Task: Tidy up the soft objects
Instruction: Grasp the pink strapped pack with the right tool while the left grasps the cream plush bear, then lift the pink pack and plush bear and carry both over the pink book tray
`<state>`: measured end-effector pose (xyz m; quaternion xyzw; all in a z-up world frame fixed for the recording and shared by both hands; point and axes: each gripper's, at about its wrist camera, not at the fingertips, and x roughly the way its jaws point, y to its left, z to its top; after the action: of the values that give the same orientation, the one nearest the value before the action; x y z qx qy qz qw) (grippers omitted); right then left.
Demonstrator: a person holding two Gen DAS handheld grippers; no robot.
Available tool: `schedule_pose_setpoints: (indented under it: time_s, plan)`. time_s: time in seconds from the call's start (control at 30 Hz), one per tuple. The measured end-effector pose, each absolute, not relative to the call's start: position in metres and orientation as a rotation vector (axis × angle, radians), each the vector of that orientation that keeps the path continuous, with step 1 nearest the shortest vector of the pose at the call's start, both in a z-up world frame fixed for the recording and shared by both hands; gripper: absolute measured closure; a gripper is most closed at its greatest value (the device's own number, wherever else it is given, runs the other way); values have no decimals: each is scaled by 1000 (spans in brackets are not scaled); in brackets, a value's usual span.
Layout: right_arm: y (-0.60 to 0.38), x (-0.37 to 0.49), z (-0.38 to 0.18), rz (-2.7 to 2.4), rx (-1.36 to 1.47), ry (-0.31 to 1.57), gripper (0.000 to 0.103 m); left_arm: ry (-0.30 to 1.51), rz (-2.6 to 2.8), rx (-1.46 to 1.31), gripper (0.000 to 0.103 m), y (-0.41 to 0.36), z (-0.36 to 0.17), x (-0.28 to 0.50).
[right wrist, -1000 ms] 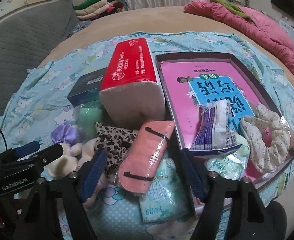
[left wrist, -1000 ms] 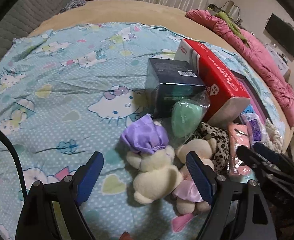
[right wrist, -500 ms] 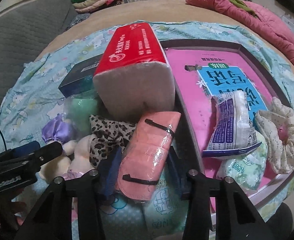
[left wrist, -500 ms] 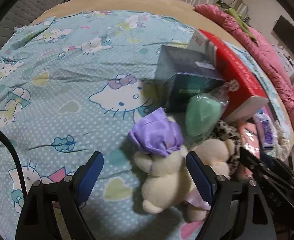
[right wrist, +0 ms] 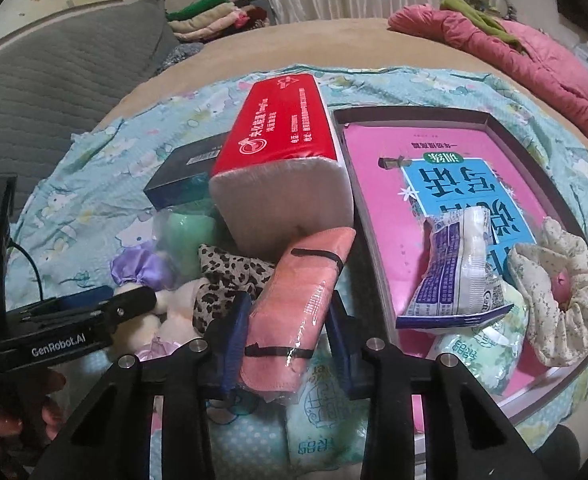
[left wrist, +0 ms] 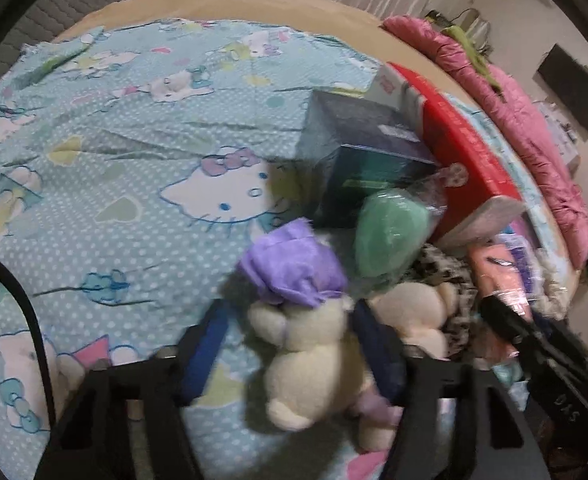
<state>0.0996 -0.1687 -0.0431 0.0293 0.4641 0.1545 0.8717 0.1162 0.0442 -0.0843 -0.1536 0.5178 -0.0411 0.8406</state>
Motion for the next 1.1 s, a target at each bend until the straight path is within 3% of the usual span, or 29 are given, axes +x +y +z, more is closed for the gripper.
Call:
schedule_pose_setpoints:
  time_s: [0.33,1.1]
  plan:
    - [-186,92,-41,335,95,985,71,1061,-114,-349,60,48,-78,113]
    - [-209,83,-14,388,169,885,72,895,-109,-245,62,30,-10,71]
